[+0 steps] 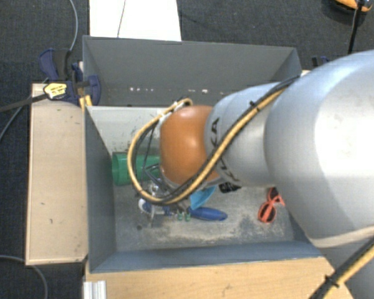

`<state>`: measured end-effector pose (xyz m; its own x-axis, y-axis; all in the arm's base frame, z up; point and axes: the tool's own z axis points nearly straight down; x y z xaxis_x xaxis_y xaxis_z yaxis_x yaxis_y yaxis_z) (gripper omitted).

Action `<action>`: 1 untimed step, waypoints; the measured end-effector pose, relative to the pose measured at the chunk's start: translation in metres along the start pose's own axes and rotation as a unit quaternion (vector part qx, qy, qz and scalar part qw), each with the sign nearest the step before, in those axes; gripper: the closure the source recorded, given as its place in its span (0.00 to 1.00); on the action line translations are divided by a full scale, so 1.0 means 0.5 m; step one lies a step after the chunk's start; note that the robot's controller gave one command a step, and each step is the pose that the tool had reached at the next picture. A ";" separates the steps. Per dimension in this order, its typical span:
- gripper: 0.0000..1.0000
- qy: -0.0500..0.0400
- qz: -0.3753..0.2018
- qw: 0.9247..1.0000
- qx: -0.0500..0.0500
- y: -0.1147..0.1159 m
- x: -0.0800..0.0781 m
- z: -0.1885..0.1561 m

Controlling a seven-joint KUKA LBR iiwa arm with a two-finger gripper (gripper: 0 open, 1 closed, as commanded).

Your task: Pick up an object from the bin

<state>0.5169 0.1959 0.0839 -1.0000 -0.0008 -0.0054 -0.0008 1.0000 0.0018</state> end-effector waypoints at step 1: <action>1.00 -0.001 0.000 1.000 0.000 0.000 -0.001 -0.020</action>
Offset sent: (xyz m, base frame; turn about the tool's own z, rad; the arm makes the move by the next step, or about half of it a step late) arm -0.0002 0.0001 0.0378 0.0000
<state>0.5172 0.1960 0.0941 -1.0000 -0.0007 -0.0069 -0.0008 1.0000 0.0025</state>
